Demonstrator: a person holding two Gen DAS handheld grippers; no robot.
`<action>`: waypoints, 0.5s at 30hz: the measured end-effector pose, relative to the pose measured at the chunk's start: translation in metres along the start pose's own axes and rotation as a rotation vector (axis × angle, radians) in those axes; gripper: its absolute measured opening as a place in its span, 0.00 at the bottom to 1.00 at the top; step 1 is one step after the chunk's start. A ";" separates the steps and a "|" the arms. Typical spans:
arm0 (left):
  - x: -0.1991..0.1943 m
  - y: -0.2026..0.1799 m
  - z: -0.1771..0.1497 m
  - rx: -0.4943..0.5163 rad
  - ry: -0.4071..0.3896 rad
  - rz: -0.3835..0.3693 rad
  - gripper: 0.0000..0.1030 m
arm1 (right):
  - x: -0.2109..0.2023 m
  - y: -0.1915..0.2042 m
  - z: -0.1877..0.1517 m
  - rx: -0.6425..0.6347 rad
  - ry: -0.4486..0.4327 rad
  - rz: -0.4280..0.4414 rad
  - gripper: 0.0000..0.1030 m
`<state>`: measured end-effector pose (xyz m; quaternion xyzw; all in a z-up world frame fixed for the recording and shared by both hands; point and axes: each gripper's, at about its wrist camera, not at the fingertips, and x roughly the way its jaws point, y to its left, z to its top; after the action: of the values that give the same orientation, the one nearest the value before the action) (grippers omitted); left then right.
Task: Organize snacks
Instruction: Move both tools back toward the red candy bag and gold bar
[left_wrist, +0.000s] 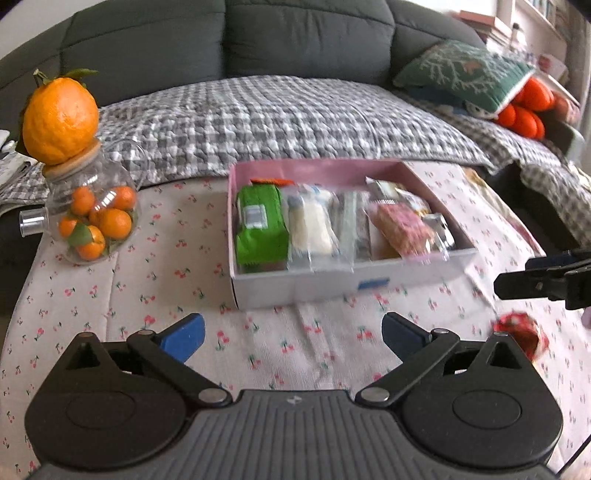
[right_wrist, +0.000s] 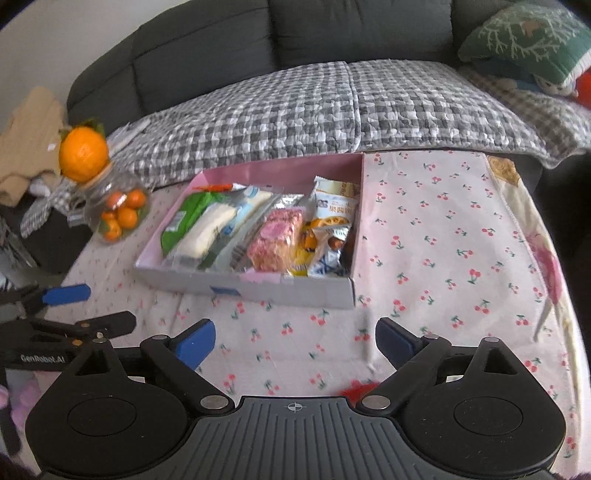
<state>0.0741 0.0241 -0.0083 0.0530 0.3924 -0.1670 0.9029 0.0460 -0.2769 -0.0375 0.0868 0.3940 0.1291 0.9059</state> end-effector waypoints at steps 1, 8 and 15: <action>-0.001 -0.002 -0.003 0.005 0.006 -0.008 0.99 | -0.002 0.000 -0.003 -0.015 -0.001 -0.007 0.93; -0.002 -0.019 -0.018 0.051 0.051 -0.076 0.99 | -0.007 -0.004 -0.022 -0.080 0.009 -0.040 0.93; -0.002 -0.036 -0.034 0.104 0.096 -0.129 0.99 | -0.007 -0.015 -0.038 -0.113 0.038 -0.071 0.93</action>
<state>0.0367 -0.0018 -0.0284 0.0824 0.4286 -0.2423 0.8665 0.0159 -0.2916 -0.0626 0.0191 0.4058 0.1207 0.9057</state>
